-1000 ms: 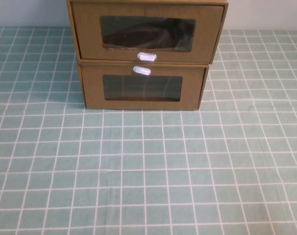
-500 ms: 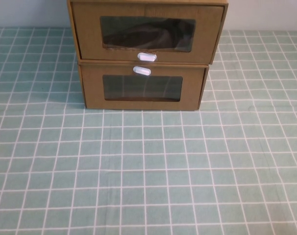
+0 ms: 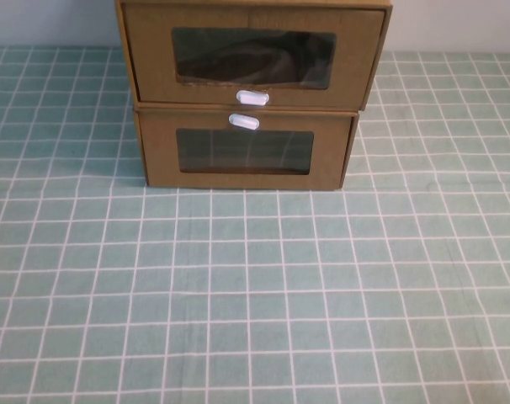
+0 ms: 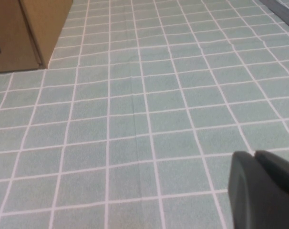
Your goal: Close the shoe box
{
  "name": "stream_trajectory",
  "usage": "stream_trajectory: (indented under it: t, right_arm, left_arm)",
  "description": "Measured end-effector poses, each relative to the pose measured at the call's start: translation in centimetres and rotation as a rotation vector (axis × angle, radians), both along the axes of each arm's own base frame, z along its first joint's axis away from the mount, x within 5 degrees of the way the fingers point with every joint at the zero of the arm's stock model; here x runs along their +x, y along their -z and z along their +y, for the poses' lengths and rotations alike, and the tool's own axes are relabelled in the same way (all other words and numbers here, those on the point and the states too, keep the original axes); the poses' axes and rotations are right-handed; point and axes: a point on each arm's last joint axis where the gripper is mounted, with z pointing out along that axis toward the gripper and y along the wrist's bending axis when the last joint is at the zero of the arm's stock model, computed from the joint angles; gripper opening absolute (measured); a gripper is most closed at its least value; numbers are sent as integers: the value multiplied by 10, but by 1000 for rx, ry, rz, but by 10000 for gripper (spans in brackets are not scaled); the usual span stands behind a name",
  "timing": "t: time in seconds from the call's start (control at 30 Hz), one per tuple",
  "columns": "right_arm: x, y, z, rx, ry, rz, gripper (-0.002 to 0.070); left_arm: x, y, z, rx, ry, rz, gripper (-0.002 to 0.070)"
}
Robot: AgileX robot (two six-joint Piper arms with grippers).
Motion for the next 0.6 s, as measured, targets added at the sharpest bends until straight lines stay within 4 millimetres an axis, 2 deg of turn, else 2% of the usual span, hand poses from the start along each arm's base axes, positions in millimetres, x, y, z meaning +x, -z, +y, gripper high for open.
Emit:
stream_trajectory:
  t: [0.23, 0.37, 0.6]
  right_arm:
    - [0, 0, 0, 0, 0, 0, -11]
    - [0, 0, 0, 1, 0, 0, -11]
    - [0, 0, 0, -3, -1, 0, -11]
  left_arm:
    - [0, 0, 0, 5, 0, -2, -5]
    - [1, 1, 2, 120, -17, -29, -5]
    - [3, 5, 12, 89, -201, 36, -5]
